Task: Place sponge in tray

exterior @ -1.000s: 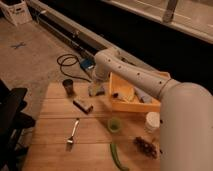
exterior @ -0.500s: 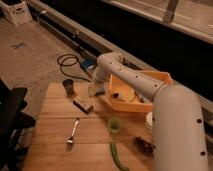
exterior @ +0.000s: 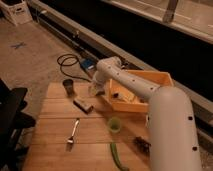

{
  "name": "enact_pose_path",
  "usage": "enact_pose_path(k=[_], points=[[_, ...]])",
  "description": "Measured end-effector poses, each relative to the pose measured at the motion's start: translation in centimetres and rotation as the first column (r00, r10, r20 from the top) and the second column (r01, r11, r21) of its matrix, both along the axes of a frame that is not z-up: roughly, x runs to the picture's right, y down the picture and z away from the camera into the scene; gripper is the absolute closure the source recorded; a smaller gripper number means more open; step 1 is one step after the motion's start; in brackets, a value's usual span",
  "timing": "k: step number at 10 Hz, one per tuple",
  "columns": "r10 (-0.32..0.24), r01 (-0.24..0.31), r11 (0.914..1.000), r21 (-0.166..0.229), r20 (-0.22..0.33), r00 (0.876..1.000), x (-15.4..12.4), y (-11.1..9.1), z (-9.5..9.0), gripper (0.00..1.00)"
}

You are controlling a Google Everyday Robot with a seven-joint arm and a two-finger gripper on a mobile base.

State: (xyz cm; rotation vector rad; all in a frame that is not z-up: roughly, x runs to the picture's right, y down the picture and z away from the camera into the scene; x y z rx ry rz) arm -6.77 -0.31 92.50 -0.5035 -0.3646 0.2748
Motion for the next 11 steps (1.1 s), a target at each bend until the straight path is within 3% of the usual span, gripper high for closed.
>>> enact_pose_path(k=[2,6,11], points=[[-0.002,0.002,1.0,0.002,-0.005,1.0,0.1,0.0,-0.1,0.27],[-0.024,0.031,0.9978,0.058,-0.105,0.994,1.2,-1.9,-0.1,0.27],[0.032,-0.023,0.9967,0.078,-0.124,0.992,3.2,-0.9,5.0,0.27]])
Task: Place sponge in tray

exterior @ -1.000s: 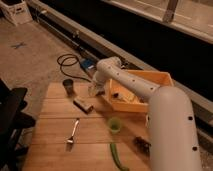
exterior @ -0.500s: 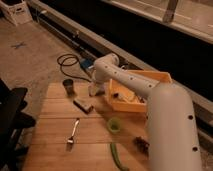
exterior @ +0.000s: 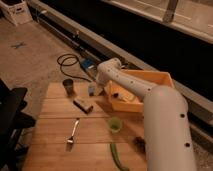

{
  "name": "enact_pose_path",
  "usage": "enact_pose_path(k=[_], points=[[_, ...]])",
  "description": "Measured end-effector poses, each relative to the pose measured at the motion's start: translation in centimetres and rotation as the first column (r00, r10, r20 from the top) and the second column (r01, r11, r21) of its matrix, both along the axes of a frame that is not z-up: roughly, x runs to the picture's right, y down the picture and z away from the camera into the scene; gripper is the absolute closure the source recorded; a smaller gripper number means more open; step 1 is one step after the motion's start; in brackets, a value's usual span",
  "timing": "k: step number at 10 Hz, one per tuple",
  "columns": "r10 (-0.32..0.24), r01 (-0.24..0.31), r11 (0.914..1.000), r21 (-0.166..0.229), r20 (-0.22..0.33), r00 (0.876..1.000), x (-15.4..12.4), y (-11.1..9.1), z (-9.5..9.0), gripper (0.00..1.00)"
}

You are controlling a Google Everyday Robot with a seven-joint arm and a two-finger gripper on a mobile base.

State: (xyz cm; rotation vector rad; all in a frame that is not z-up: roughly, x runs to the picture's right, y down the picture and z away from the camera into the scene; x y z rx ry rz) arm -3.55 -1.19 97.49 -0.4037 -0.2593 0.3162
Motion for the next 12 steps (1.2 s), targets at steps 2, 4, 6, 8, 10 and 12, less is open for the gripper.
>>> enact_pose_path(k=[2,4,6,8,10,12], points=[[0.011,-0.011,0.9999,0.004,0.009,1.0,0.2,0.2,1.1,0.27],[0.011,-0.011,0.9999,0.001,0.024,1.0,-0.1,0.3,2.1,0.27],[0.004,-0.003,0.9997,-0.023,0.043,0.999,-0.8,1.0,3.0,0.27],[-0.014,0.016,0.999,-0.041,0.062,0.998,-1.6,1.5,3.6,0.41],[-0.02,0.023,0.9987,-0.046,0.063,0.998,-1.6,1.7,3.4,0.59],[-0.02,0.023,0.9986,-0.048,0.063,0.998,-1.6,1.7,3.2,0.79]])
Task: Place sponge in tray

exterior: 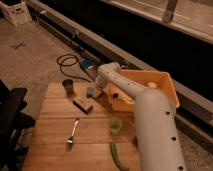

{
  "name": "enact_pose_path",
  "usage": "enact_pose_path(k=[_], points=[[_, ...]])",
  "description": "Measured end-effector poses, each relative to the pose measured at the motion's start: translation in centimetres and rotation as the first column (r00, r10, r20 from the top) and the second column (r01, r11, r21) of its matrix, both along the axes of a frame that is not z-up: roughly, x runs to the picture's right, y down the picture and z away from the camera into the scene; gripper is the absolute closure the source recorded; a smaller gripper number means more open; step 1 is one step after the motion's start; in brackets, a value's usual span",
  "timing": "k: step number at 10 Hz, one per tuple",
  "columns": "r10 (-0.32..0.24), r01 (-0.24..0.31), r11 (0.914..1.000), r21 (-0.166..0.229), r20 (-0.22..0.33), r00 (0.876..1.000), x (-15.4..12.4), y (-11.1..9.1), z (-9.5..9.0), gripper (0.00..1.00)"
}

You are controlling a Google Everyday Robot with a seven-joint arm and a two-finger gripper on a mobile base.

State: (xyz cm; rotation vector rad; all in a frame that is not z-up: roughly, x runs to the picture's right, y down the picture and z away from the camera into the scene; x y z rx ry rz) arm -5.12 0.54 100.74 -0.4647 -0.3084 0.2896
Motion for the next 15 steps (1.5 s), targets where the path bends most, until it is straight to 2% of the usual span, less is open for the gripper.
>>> enact_pose_path(k=[1,6,8,11,15], points=[[0.0,0.0,1.0,0.0,0.0,1.0,0.0,0.0,0.0,0.82],[-0.003,0.003,1.0,0.004,-0.002,1.0,0.0,-0.1,0.0,0.82],[-0.003,0.003,0.9996,0.03,0.008,1.0,-0.6,-0.6,-1.0,0.82],[0.002,-0.004,0.9953,0.097,0.013,1.0,-1.1,-3.9,-5.5,0.82],[0.015,-0.013,0.9819,0.189,-0.011,1.0,-1.0,-9.6,-13.3,0.82]])
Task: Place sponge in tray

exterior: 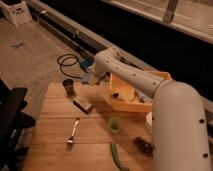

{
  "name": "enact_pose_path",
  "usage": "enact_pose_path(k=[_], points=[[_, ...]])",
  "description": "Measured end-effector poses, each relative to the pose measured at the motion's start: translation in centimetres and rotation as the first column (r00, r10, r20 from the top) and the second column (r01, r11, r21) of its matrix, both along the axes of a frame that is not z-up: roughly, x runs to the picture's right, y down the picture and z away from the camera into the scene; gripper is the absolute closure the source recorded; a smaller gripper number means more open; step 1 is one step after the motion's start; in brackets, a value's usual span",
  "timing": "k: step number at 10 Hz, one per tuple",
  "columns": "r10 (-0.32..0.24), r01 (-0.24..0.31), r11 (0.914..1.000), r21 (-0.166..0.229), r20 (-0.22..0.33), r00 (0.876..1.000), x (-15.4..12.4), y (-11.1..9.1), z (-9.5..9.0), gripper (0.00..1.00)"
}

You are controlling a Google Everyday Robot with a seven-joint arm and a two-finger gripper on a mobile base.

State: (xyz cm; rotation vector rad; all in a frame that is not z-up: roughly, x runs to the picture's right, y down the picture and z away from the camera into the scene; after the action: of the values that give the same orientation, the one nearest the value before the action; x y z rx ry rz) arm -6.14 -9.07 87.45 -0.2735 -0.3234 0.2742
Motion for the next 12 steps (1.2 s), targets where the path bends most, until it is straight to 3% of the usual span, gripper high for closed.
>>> enact_pose_path(k=[3,6,7,9,10,12], points=[[0.049,-0.047,0.9985,0.029,-0.079,0.996,3.9,-2.1,-2.7,0.82],[0.148,-0.147,0.9889,0.018,-0.178,0.973,10.7,-1.9,-3.5,0.81],[0.188,-0.19,0.9818,0.012,-0.213,0.959,13.1,-1.5,-3.8,0.74],[0.268,-0.279,0.9602,0.001,-0.279,0.922,17.3,-0.1,-4.3,0.54],[0.321,-0.339,0.9408,-0.004,-0.309,0.895,19.5,0.9,-4.4,0.43],[0.42,-0.445,0.8955,-0.007,-0.315,0.851,22.3,2.9,-3.7,0.38]])
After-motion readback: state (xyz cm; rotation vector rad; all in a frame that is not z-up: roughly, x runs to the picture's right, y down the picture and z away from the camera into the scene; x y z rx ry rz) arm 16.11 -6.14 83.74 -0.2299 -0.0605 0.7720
